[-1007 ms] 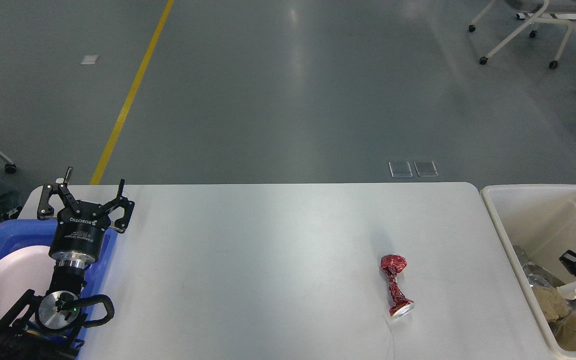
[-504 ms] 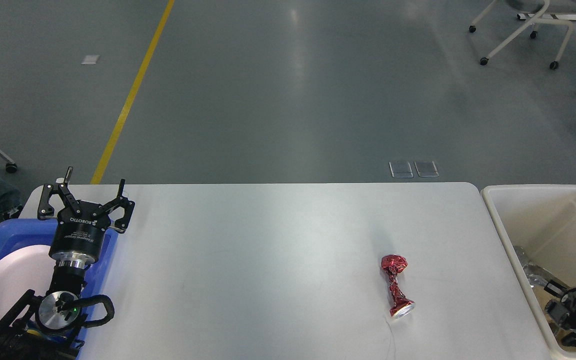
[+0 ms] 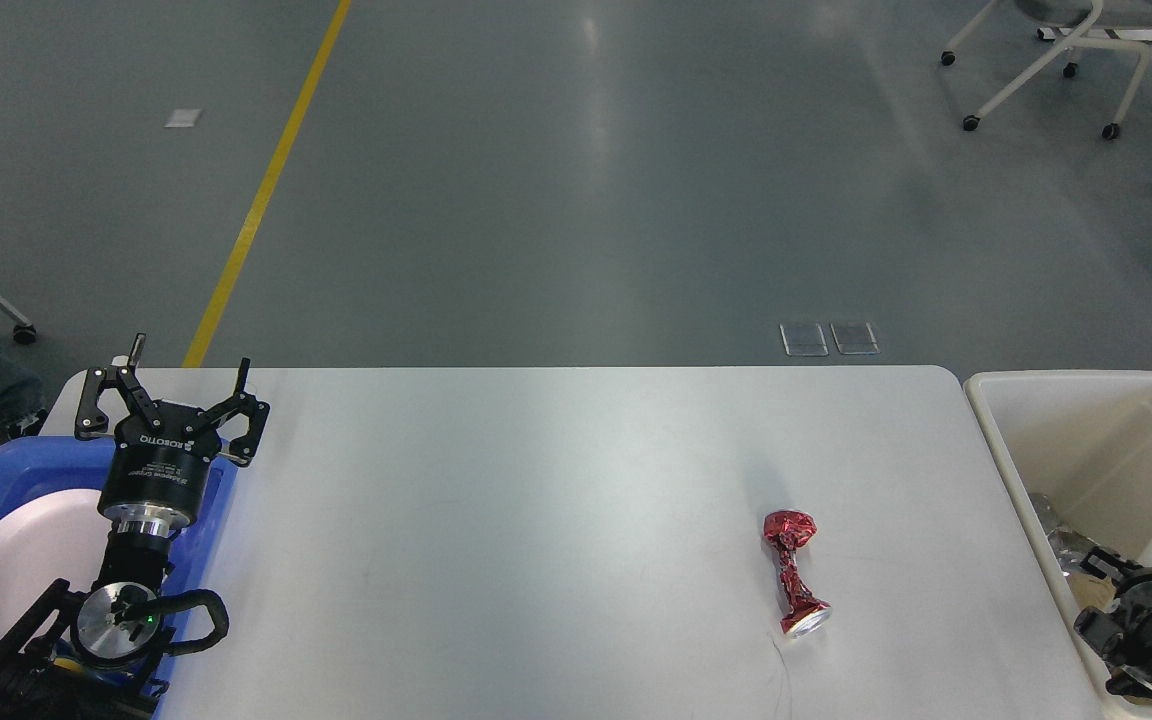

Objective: Tidy desktop
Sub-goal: 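Raise the right gripper out of the white bin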

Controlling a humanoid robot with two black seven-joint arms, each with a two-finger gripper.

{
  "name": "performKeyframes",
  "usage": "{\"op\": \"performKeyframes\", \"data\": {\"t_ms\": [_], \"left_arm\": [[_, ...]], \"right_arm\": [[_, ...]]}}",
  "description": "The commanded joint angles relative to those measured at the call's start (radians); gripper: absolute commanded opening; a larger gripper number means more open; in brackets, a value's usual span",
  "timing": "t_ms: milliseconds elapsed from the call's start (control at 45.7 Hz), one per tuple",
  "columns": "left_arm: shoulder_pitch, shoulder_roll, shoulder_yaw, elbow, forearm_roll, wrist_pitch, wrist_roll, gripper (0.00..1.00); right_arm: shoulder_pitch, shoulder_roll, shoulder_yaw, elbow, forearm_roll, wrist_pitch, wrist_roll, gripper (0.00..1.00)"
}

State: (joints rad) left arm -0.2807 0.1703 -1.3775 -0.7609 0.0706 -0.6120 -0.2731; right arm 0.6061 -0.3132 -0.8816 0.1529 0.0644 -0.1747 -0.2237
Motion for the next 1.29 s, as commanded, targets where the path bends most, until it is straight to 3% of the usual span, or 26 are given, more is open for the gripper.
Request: {"op": "performKeyframes", "data": {"t_ms": [0,328,504,766,854,985,1117,1270], "left_arm": [[0.000,0.000,0.000,0.000,0.000,0.000,0.000,0.96],[0.000,0.000,0.000,0.000,0.000,0.000,0.000,0.96],[0.000,0.000,0.000,0.000,0.000,0.000,0.000,0.96],[0.000,0.000,0.000,0.000,0.000,0.000,0.000,0.96],[0.000,0.000,0.000,0.000,0.000,0.000,0.000,0.96],[0.000,0.000,0.000,0.000,0.000,0.000,0.000,0.96],[0.000,0.000,0.000,0.000,0.000,0.000,0.000,0.96],[0.000,0.000,0.000,0.000,0.000,0.000,0.000,0.96]], "right_arm": [[0.000,0.003,0.000,0.002,-0.002,0.000,0.001,1.00],[0.014,-0.007,0.000,0.014,-0.005,0.004,0.000,1.00],[0.127,-0.026,-0.011,0.036,-0.014,0.073,0.000,1.00],[0.526,-0.201,-0.013,0.450,-0.257,0.283,-0.012,1.00],[0.681,-0.241,-0.019,0.583,-0.322,0.377,-0.019,1.00],[0.905,-0.247,-0.031,0.680,-0.347,0.630,-0.020,1.00],[1.124,-0.205,-0.073,0.727,-0.339,0.852,-0.020,1.00],[1.409,-0.121,-0.155,0.879,-0.336,1.020,-0.020,1.00]]}}
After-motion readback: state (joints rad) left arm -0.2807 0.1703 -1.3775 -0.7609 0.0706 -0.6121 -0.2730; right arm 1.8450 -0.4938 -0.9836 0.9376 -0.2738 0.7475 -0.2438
